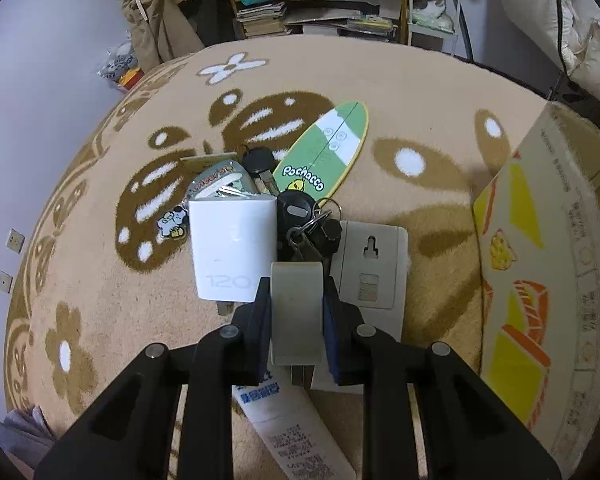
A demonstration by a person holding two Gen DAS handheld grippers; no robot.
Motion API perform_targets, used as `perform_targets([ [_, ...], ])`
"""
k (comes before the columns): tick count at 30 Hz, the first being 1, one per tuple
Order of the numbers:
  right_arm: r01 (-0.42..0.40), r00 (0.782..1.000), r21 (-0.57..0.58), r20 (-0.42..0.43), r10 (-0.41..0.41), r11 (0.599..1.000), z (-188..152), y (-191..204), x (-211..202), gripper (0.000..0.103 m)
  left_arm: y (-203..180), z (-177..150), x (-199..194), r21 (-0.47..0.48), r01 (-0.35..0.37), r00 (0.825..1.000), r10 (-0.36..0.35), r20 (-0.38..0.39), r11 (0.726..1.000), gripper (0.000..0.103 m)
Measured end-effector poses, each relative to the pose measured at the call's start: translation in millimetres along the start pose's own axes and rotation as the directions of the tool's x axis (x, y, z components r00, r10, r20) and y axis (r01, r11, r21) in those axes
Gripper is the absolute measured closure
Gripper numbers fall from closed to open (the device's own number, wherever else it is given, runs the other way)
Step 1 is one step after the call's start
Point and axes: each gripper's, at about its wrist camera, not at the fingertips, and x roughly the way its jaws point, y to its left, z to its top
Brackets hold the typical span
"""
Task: Organize rigid objects
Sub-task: 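Carry the white charger with the left tool over the box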
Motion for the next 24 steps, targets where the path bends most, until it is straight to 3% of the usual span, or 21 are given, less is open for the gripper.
perform_targets([
  [4,0.001,1.0,-0.001,0.0,-0.001,1.0,0.6,-0.8,-0.2,0.095,1.6,4.1,-20.8,0.008,-0.042,0.998,0.042,0.057,0.999,0.082],
  [12,0.0,1.0,-0.001,0.0,0.0,1.0,0.3,-0.7,0.0,0.095,15.0,16.5,-68.7,-0.039,-0.021,0.989,0.027,0.145,0.999,0.082],
  [24,0.002,1.0,-0.004,0.0,-0.002,1.0,0.7,-0.5,0.0,0.095,-12.8,33.8,-147.0,0.012,0.049,0.955,-0.05,0.291,0.999,0.082],
])
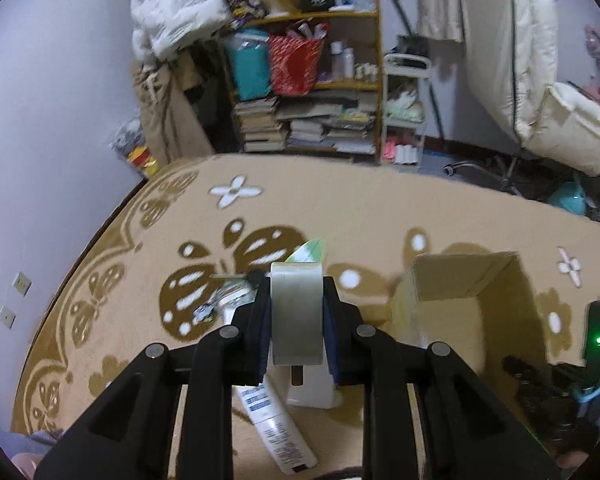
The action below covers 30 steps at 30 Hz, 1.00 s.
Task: Organize rigid objects
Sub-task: 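Carry the white charger with the left tool over the box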
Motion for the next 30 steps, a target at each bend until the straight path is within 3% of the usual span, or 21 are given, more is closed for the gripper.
perform_targets([
  [7,0.003,1.0,-0.008,-0.005,-0.003,1.0,-1.0,0.9,1.8,0.095,-43.5,13.5,-22.1,0.076,0.082,0.995,-0.086,0.057,0.994,0.082],
  [15,0.001,1.0,-0.014,-0.006,-0.001,1.0,-0.4,1.6,4.2,0.095,-84.9,15.9,-15.8,0.134,0.123,0.991,-0.129,0.037,0.983,0.082],
  [27,0.0,1.0,-0.018,-0.006,0.0,1.0,-0.1,2.2,5.2,0.095,-112.0,3.6,17.1,0.16,0.181,0.982,-0.169,-0.088,0.97,0.082],
  [30,0.0,1.0,-0.019,-0.006,0.0,1.0,-0.1,1.7,5.1,0.095,-113.8,-0.9,25.8,0.159,0.169,0.981,-0.151,-0.121,0.973,0.082],
])
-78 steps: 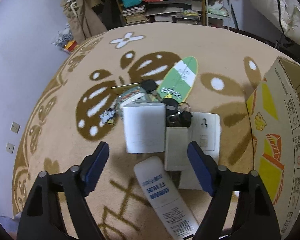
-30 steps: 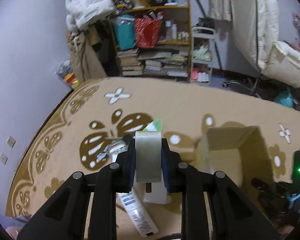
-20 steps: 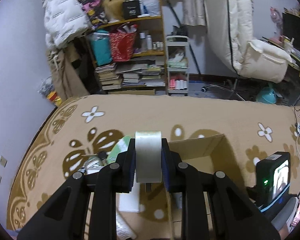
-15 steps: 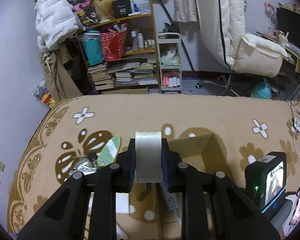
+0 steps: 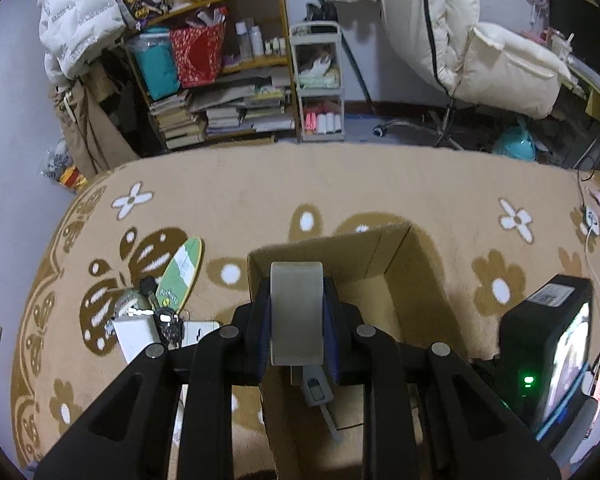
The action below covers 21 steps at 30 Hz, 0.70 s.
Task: Organize rigid objects
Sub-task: 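Carry the white charger with the left tool over the box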
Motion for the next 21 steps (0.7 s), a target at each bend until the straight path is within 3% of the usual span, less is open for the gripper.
perform_targets([
  [7,-0.005,1.0,0.004,0.0,0.005,1.0,0.2,1.1,-0.5,0.095,7.3,-8.4,18.8,-0.024,-0.012,0.998,0.011,-0.065,1.0,0.082],
  [14,-0.005,1.0,0.001,-0.001,0.005,1.0,0.6,2.6,-1.4,0.095,4.8,-14.5,29.5,0.0,-0.041,0.995,0.041,-0.093,0.999,0.082],
  [21,-0.013,1.0,0.006,0.0,0.013,1.0,0.3,1.0,-1.2,0.095,6.2,-13.7,23.2,0.0,-0.017,0.995,0.017,-0.095,1.0,0.081],
])
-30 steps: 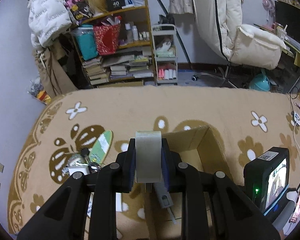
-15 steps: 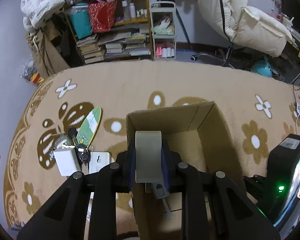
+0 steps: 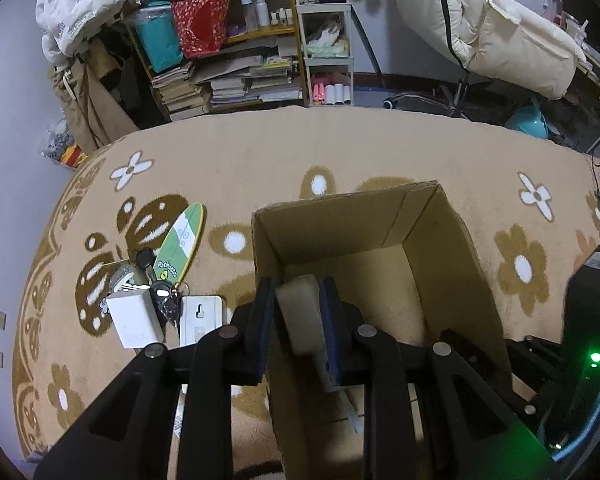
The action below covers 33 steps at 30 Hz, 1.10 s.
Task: Organize rigid objects
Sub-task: 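Carry the white charger with the left tool over the box, then release the white charger into the box with the left tool, then return the left tool to the items and grasp the white lotion tube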
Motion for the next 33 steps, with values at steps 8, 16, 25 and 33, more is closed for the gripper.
perform_targets([
  [8,-0.001,1.0,0.001,-0.001,0.001,1.0,0.6,-0.5,1.3,0.095,16.4,-1.2,-28.7,-0.013,0.007,1.0,-0.007,0.016,1.0,0.072],
  [16,-0.006,1.0,0.005,-0.002,0.006,1.0,0.7,-0.4,1.4,0.095,55.3,-10.0,-44.6,-0.059,-0.048,0.997,0.051,0.052,0.997,0.025],
  [25,-0.001,1.0,0.001,-0.001,0.001,1.0,0.8,-2.2,4.3,0.095,104.4,-30.1,-35.3,-0.152,-0.106,0.993,0.111,0.026,0.983,0.008],
  [33,0.002,1.0,-0.002,-0.003,-0.002,1.0,0.0,-3.8,2.8,0.095,145.4,-62.5,-6.2,-0.253,-0.146,0.989,0.132,-0.07,0.956,0.008],
])
